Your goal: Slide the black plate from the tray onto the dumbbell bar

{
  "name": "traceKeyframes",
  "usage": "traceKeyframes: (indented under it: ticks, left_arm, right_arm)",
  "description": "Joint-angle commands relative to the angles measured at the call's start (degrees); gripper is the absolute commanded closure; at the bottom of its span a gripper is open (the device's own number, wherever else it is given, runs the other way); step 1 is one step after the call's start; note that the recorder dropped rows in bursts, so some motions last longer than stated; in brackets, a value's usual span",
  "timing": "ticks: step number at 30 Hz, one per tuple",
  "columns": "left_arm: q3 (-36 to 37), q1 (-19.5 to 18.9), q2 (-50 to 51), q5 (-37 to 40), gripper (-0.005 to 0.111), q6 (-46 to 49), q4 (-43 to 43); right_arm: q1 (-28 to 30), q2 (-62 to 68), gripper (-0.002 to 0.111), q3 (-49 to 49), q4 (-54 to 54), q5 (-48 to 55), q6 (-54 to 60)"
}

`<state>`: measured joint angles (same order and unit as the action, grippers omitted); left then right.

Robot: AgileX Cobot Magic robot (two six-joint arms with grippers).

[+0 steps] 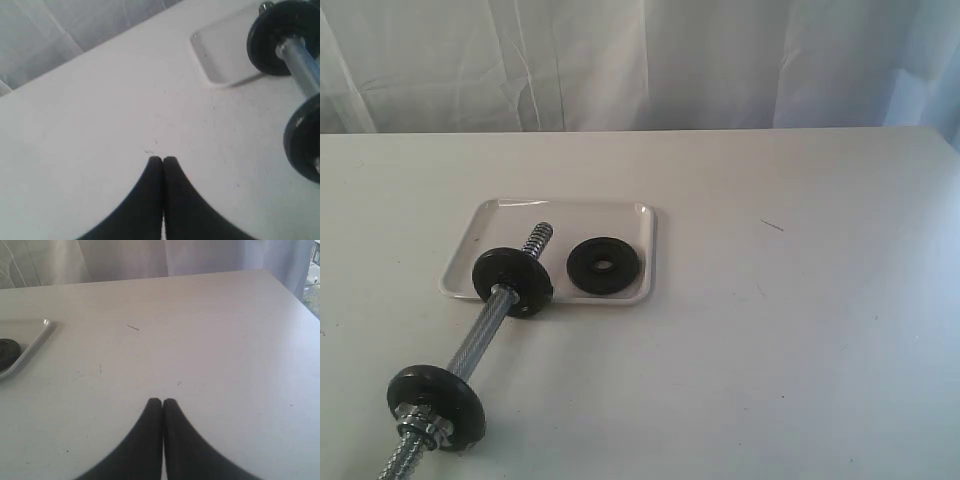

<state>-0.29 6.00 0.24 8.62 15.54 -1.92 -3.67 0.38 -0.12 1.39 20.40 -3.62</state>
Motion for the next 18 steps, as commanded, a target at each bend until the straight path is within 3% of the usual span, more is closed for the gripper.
traceKeyframes:
  ticks: [1,8,11,14,15,16,18]
  left_arm:
    - [0.29,-0.19,-0.24,-9.59,0.107,-7.35,1.92]
    - [0.29,-0.19,-0.24,-27.61,0.107,-36.13,5.02]
    - [0.29,-0.19,-0.24,-33.71,0.107,-39.81,5.02]
    - [-2.86,-0.19,-0.24,-23.32,0.107,-43.36,8.06]
    - [-9.01,-0.19,2.00,-11.75,0.107,-42.18,8.53]
    - [-11.87,-0.19,3.83,-8.62,0.107,-40.46,8.24]
    - [-24.55,-0.19,13.80,2.69,0.107,-32.12,7.08]
  right_arm:
    - [0.34,-0.38,0.108,0.12,-0.09,-0.34,-0.07]
    - [0.34,-0.38,0.108,0.12,-0.09,-0.34,-0.07]
    - [0.34,-0.38,0.108,0.12,-0.09,-0.34,-0.07]
    - [0.34,-0.38,0.108,0.12,-0.09,-0.34,-0.07]
    - [0.34,-0.38,0.108,0.12,-0.09,-0.34,-0.07]
    - [0.34,-0.38,0.108,0.12,-0.09,-0.34,-0.07]
    - [0.34,-0.38,0.108,0.12,-0.09,-0.34,-0.07]
